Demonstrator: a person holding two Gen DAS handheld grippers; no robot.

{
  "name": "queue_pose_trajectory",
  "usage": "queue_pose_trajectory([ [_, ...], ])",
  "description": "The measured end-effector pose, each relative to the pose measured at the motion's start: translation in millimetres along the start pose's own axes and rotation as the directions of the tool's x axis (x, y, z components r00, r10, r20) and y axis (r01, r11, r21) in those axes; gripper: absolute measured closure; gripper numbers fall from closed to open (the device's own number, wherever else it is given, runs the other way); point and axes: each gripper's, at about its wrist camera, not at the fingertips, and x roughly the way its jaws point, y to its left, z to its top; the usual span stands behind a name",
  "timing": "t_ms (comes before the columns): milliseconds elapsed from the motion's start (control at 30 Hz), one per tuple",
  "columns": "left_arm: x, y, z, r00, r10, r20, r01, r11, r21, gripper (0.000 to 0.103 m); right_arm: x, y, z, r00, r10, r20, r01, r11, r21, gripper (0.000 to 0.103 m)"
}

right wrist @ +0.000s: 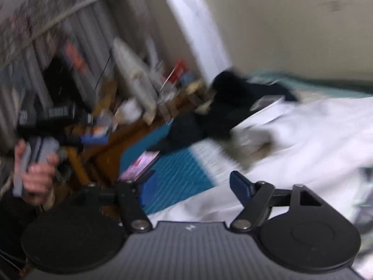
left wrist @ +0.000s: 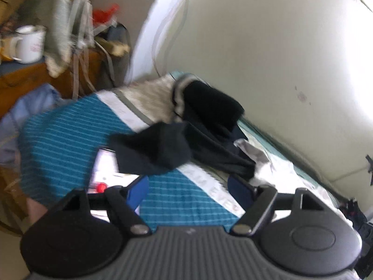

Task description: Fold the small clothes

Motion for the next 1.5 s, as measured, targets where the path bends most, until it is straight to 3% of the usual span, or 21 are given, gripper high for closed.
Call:
queue_pose_trajectory([
  [233, 103, -5, 22, 0.989, -0.086, -0.122, 0.060, 0.978, -0.201, 0.026, -32, -86, -18, 0.995, -0.040, 0.091, 0.008, 0.948, 0.318, 0.030],
  [400, 161, -19, 43, 0.990, -0.081, -0.114, 0.051, 0.969, -0.242, 0.027, -24, -89, -18, 0.997, 0.006, 0.083, -0.032, 0.949, 0.313, 0.028],
  [433, 172, -22, 45, 0.990, -0.055, -0.126, 0.025, 0.972, -0.232, 0.037, -23, -89, -17, 0.997, 0.009, 0.082, -0.034, 0.951, 0.307, 0.028],
  [467, 181, -24, 48, 0.990, -0.002, -0.141, -0.028, 0.977, -0.212, 0.073, -23, -90, -17, 0.996, 0.011, 0.084, -0.036, 0.951, 0.306, 0.028],
  [500, 188, -24, 49, 0.984, 0.068, -0.166, -0.100, 0.977, -0.191, 0.094, -23, -90, -16, 0.996, 0.015, 0.083, -0.040, 0.949, 0.314, 0.028],
  [533, 189, -19, 50, 0.980, 0.099, -0.171, -0.134, 0.970, -0.203, 0.097, -23, -92, -16, 0.996, 0.013, 0.087, -0.041, 0.946, 0.322, 0.028],
  [633, 162, -14, 57, 0.997, 0.060, -0.049, -0.072, 0.961, -0.268, 0.097, -30, -96, -19, 0.994, 0.015, 0.111, -0.054, 0.932, 0.358, 0.028],
  [767, 124, -88, 72, 0.991, 0.057, 0.125, -0.054, 0.998, -0.028, 0.097, -33, -115, -21, 0.989, 0.025, 0.144, -0.089, 0.887, 0.454, 0.031],
  [833, 109, -149, 71, 0.982, -0.025, 0.189, -0.007, 0.986, 0.167, 0.097, -40, -126, -22, 0.983, 0.016, 0.185, -0.108, 0.861, 0.497, 0.031],
  [933, 98, -240, 50, 0.965, -0.224, 0.137, 0.144, 0.888, 0.436, 0.095, -63, -132, -20, 0.953, -0.044, 0.299, -0.121, 0.851, 0.511, 0.031],
  [1000, 96, -299, 15, 0.934, -0.357, -0.024, 0.295, 0.731, 0.615, 0.085, -85, -135, -18, 0.915, -0.176, 0.362, -0.044, 0.849, 0.526, 0.031],
  [1067, 92, -332, -22, 0.903, -0.412, -0.123, 0.370, 0.595, 0.713, 0.080, -111, -136, -17, 0.832, -0.381, 0.404, 0.107, 0.824, 0.557, 0.031],
  [1100, 90, -337, -33, 0.894, -0.426, -0.139, 0.384, 0.568, 0.728, 0.080, -122, -136, -17, 0.771, -0.491, 0.406, 0.202, 0.793, 0.575, 0.030],
  [1133, 91, -337, -39, 0.887, -0.437, -0.149, 0.400, 0.565, 0.722, 0.080, -132, -135, -17, 0.702, -0.590, 0.399, 0.291, 0.749, 0.595, 0.030],
  [1167, 93, -333, -37, 0.887, -0.439, -0.145, 0.405, 0.585, 0.703, 0.075, -141, -136, -18, 0.637, -0.663, 0.393, 0.346, 0.701, 0.624, 0.030],
  [1200, 97, -325, -30, 0.892, -0.434, -0.127, 0.399, 0.621, 0.675, 0.071, -148, -140, -20, 0.600, -0.697, 0.393, 0.351, 0.670, 0.654, 0.030],
  [1267, 98, -304, -13, 0.903, -0.424, -0.062, 0.372, 0.704, 0.605, 0.048, -156, -147, -24, 0.574, -0.718, 0.395, 0.313, 0.638, 0.704, 0.030],
  [1300, 98, -293, -6, 0.914, -0.405, -0.029, 0.349, 0.745, 0.569, 0.046, -156, -149, -25, 0.573, -0.722, 0.388, 0.306, 0.627, 0.716, 0.030],
  [1367, 113, -273, 8, 0.946, -0.325, 0.006, 0.277, 0.815, 0.509, 0.046, -148, -152, -24, 0.603, -0.709, 0.366, 0.307, 0.630, 0.714, 0.030],
  [1433, 137, -263, 12, 0.968, -0.249, -0.028, 0.233, 0.852, 0.469, 0.043, -138, -151, -22, 0.630, -0.692, 0.353, 0.323, 0.646, 0.692, 0.030],
  [1500, 168, -262, 6, 0.979, -0.172, -0.106, 0.202, 0.865, 0.460, 0.034, -129, -149, -19, 0.644, -0.686, 0.338, 0.357, 0.661, 0.660, 0.029],
])
